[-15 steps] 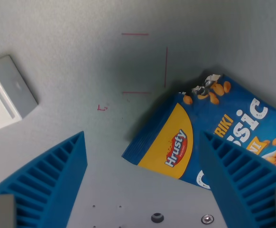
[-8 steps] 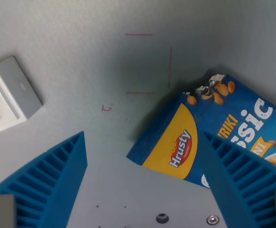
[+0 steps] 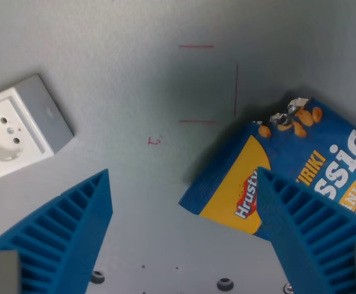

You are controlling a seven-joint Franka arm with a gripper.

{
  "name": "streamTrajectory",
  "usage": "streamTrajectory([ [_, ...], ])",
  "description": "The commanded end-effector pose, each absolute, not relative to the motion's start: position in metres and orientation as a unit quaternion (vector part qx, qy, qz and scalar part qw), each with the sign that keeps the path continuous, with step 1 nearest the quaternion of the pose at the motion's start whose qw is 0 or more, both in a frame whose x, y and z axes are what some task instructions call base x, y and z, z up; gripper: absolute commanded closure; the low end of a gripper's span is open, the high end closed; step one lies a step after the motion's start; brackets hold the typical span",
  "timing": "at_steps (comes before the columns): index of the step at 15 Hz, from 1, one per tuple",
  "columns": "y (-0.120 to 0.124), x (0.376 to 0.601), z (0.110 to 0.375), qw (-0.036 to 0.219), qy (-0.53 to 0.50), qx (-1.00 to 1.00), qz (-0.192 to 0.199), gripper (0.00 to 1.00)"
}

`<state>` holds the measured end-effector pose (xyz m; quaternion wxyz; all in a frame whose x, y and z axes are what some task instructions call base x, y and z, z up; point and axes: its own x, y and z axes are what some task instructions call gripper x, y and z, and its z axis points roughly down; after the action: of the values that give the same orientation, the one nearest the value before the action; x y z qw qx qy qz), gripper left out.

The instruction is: Rotate around base positive x

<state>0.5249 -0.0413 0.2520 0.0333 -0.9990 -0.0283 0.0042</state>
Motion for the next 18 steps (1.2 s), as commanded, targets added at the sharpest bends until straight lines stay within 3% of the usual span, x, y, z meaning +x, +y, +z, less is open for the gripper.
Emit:
streamTrajectory([
  [1,-0.0464,0.5249,0.2538,0.132,-0.036,-0.991,0.002,0.00],
  [18,-0.0464,0.5249,0.2538,0.243,-0.035,-0.969,0.001,0.00],
])
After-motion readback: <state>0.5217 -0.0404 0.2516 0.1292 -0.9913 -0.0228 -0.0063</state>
